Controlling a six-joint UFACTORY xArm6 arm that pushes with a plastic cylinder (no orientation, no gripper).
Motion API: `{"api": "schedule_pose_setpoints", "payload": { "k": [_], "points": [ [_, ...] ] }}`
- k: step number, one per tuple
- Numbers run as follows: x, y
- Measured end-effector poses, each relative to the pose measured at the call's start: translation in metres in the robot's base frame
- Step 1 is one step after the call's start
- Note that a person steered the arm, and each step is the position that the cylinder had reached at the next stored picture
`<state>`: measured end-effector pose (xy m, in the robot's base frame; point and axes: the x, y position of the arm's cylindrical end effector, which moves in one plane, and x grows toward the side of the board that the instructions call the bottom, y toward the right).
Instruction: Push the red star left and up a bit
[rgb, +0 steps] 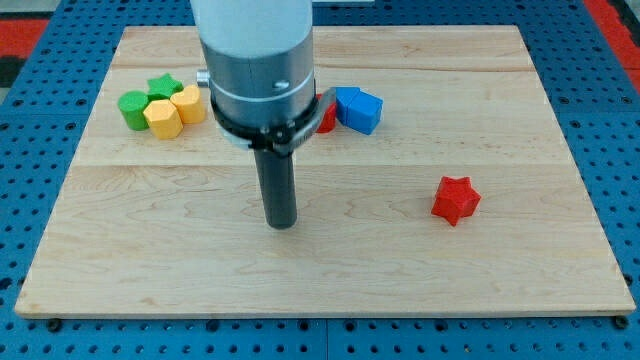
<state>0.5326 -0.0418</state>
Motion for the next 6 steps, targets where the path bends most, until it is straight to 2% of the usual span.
{"api": "schedule_pose_setpoints", "payload": {
  "k": [1,2,3,4,5,6],
  "points": [
    [0.027,0.024],
    [0.051,0.079],
    [0.071,0.163],
    [0.056,0.202],
    [0.022,0.217],
    [-0.027,0.205]
  ]
}}
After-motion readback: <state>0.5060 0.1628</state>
